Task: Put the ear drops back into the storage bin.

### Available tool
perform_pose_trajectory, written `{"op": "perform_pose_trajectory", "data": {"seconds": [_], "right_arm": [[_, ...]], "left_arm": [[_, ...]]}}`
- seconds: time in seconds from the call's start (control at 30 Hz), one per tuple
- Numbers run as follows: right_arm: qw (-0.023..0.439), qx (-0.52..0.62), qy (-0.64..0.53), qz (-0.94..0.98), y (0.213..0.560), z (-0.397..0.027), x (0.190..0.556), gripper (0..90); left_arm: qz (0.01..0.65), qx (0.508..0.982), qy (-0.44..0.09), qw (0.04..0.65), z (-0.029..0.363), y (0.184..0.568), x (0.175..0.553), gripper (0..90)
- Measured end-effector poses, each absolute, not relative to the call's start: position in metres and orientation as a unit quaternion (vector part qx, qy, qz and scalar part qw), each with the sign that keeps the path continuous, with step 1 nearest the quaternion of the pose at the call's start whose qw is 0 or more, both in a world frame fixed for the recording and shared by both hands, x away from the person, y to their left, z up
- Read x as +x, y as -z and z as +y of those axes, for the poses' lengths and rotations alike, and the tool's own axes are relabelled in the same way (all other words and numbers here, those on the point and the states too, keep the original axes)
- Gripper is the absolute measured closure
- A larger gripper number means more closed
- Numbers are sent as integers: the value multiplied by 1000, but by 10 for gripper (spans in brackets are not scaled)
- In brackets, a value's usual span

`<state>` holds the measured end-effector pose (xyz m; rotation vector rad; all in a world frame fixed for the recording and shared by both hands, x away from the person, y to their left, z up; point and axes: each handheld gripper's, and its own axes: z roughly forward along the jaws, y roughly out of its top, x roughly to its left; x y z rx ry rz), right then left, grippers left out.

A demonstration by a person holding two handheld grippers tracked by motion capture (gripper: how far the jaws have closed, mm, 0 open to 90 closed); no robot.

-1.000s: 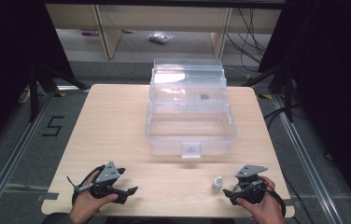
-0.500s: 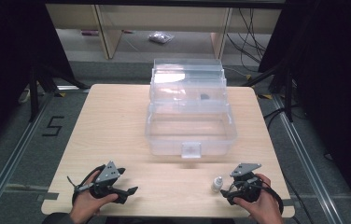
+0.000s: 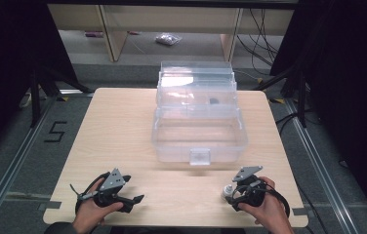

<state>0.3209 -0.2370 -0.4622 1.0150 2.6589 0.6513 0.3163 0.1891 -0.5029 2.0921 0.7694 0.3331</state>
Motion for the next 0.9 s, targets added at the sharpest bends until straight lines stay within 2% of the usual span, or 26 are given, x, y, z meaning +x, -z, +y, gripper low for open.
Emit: {"op": "perform_pose_trajectory", "data": {"seconds": [0.17,0.9], "right_arm": [[106,337,-213,911,461,-229,323,323],[86,300,-177,933,469,-212,336,533]], "left_arm": [[308,838,-134,429,189,503,316,160],[307,839,-134,429,189,503,316,160]]}}
